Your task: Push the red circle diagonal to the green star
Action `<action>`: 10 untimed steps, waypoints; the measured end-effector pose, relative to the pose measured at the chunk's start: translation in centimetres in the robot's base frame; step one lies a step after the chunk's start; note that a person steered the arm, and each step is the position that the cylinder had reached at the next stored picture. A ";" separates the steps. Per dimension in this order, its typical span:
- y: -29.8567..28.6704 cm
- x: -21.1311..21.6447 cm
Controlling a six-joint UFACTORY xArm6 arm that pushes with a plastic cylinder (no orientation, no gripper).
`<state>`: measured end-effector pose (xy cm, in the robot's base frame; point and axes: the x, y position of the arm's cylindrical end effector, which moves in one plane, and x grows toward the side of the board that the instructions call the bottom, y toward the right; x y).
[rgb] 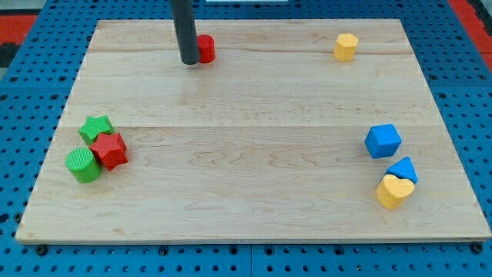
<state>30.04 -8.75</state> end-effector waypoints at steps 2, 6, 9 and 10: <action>6.5 -1.1; -3.4 -5.5; 3.6 -3.6; 0.3 1.7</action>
<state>31.78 -8.43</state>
